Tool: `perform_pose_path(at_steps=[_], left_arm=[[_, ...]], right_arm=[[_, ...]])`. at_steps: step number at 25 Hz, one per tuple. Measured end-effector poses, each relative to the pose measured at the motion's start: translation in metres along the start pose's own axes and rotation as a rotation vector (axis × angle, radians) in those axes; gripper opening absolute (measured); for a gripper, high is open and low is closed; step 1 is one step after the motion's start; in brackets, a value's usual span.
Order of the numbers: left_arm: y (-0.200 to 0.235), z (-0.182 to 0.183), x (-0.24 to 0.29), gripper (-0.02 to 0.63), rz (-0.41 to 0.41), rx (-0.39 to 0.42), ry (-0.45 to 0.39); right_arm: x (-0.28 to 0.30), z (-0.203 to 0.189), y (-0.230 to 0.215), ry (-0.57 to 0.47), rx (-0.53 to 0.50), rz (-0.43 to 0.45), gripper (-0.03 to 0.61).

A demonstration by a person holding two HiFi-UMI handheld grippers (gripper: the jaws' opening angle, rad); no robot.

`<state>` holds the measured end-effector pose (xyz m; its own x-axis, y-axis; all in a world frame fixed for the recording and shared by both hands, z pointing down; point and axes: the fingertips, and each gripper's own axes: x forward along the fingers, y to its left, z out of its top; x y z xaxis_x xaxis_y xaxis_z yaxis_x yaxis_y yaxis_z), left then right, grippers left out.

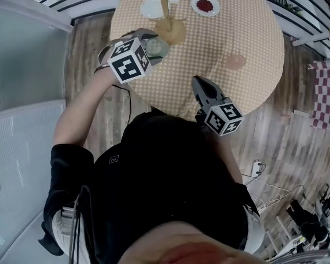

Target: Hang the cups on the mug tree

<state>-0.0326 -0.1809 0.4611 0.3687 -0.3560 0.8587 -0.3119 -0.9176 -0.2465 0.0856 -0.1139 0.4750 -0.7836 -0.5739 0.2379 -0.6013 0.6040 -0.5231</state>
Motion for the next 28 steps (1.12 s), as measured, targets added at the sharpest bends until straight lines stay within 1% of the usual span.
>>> perform_pose_path(at_steps=[3,8,12,16,19,23,28], left_arm=[[0.018,-0.027,-0.006,0.311,-0.020,0.035,-0.007],[0.047,-0.052,-0.011,0.311,-0.056,0.117,-0.015],[0.071,-0.073,-0.002,0.311,-0.076,0.175,-0.004],[0.091,-0.076,0.016,0.311,-0.084,0.212,0.015],[0.102,-0.072,0.029,0.311,-0.089,0.214,0.015],[0.112,-0.067,0.045,0.311,-0.101,0.218,0.014],[0.119,-0.065,0.057,0.311,-0.115,0.218,0.027]], right_arm=[[0.023,-0.008,0.015,0.000,0.005,-0.041,0.018],[0.048,-0.015,0.042,-0.029,0.037,-0.112,0.018],[0.058,-0.036,0.061,-0.005,0.058,-0.152,0.018],[0.048,-0.042,0.045,-0.009,0.097,-0.223,0.017],[0.045,-0.041,0.031,-0.020,0.114,-0.257,0.018],[0.055,-0.039,0.018,-0.027,0.136,-0.261,0.018],[0.061,-0.042,0.011,-0.001,0.144,-0.248,0.018]])
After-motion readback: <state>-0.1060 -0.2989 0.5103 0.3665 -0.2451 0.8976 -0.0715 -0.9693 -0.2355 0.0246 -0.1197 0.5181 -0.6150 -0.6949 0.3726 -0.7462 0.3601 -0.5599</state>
